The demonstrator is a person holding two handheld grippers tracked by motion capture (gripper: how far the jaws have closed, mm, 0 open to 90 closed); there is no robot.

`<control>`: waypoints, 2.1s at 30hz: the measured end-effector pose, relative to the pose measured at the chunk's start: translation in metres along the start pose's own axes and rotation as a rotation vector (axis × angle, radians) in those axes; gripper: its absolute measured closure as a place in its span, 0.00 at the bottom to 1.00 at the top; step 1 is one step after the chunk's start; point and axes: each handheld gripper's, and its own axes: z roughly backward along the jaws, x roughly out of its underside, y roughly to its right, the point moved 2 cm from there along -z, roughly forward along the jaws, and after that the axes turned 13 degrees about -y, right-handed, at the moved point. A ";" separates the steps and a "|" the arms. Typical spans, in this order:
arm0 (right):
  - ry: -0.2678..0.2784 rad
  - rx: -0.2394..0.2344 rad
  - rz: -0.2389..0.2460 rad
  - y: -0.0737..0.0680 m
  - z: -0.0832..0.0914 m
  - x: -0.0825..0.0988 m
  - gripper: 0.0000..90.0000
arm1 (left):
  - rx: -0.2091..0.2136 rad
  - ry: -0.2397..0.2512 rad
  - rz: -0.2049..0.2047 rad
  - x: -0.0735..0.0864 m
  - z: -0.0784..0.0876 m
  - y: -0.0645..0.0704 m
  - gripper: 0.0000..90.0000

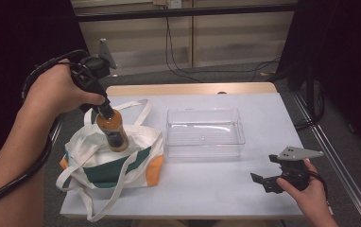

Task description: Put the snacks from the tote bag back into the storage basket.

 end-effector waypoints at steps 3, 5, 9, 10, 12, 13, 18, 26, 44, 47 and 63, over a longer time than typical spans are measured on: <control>-0.001 -0.002 -0.001 0.000 0.000 0.000 0.05 | 0.005 0.005 0.000 -0.003 0.003 0.001 0.66; 0.000 -0.004 -0.003 0.000 0.000 0.000 0.05 | 0.005 0.004 -0.008 -0.005 0.004 0.003 0.66; -0.001 -0.003 -0.002 0.000 0.000 0.000 0.05 | 0.008 0.010 -0.029 -0.010 0.006 0.007 0.66; -0.001 -0.004 -0.002 0.000 0.000 0.000 0.05 | 0.006 0.014 -0.034 -0.012 0.006 0.008 0.66; -0.001 -0.005 -0.002 0.000 0.000 0.000 0.05 | 0.001 0.016 -0.037 -0.015 0.008 0.011 0.66; 0.001 -0.004 0.000 0.000 0.000 0.000 0.05 | 0.002 0.017 -0.040 -0.017 0.009 0.013 0.66; 0.000 -0.004 -0.002 0.000 0.000 0.000 0.05 | 0.013 0.028 -0.047 -0.025 0.012 0.020 0.66; 0.002 -0.002 -0.001 0.000 0.002 0.000 0.05 | 0.001 0.038 -0.068 -0.036 0.017 0.033 0.66; 0.005 0.000 0.003 -0.001 0.002 0.000 0.05 | 0.019 0.051 -0.108 -0.055 0.023 0.054 0.66; 0.003 -0.002 0.006 -0.002 0.002 -0.001 0.05 | 0.023 0.047 -0.118 -0.058 0.020 0.057 0.66; 0.007 0.004 0.011 -0.001 0.003 0.000 0.05 | 0.019 0.054 -0.151 -0.081 0.010 0.073 0.66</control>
